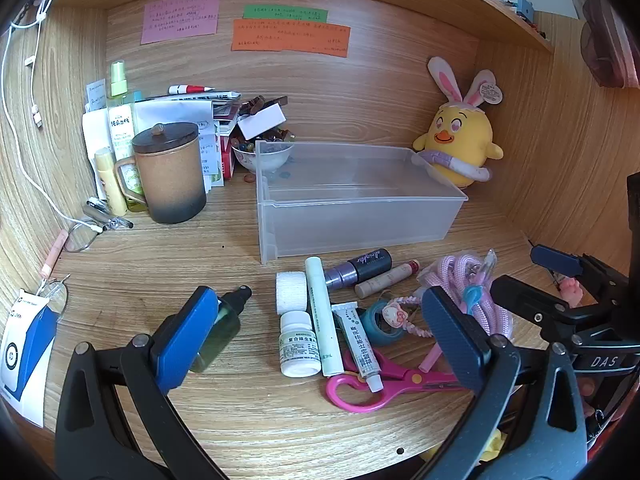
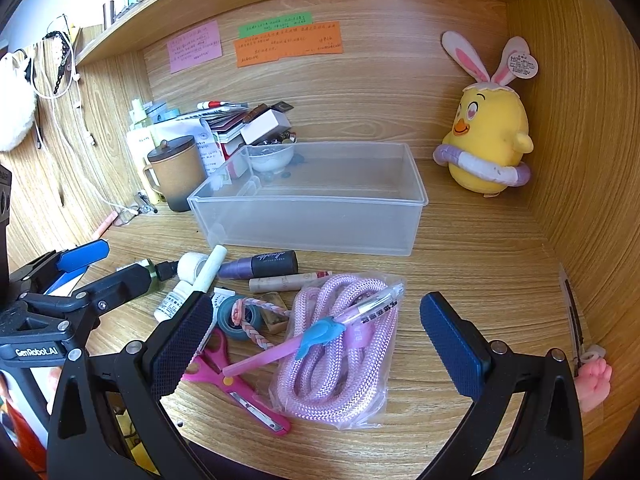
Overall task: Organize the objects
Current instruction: 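Move both grippers toward the green pump bottle and pink rope bag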
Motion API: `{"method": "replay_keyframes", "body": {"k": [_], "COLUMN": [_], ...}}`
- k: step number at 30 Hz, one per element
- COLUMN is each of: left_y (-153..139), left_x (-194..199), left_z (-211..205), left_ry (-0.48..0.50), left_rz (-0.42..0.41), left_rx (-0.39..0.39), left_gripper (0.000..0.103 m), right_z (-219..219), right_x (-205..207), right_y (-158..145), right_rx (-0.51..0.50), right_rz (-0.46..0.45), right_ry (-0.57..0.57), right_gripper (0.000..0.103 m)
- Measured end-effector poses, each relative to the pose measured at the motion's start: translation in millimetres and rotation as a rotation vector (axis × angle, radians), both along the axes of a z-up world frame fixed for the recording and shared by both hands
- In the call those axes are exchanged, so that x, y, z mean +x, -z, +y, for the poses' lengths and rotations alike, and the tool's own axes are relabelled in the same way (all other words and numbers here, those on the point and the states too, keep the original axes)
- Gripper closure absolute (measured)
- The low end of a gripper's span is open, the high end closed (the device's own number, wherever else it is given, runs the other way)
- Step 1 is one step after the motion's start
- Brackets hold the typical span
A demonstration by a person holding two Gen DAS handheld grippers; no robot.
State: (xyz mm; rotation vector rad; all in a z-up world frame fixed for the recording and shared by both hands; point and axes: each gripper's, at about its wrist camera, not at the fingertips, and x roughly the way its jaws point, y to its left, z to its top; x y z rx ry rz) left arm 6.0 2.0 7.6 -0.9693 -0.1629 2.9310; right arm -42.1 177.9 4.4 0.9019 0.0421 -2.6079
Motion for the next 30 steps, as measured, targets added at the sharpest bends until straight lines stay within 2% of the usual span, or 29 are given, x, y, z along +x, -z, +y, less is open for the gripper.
{"method": "replay_keyframes", "body": {"k": [30], "left_y": [6.2], "left_x": [2.3], "left_z": [1.3], "left_ry": [0.012], "left_rz": [-0.009], "left_rx": [0.002], "left_gripper": [0.0], "right_z": [-1.7], "right_x": [0.8], "right_y": [-0.5], "right_rx": [-0.014], "right_rz": [-0.011], "right_ry": [-0.003], "right_gripper": [0.0]}}
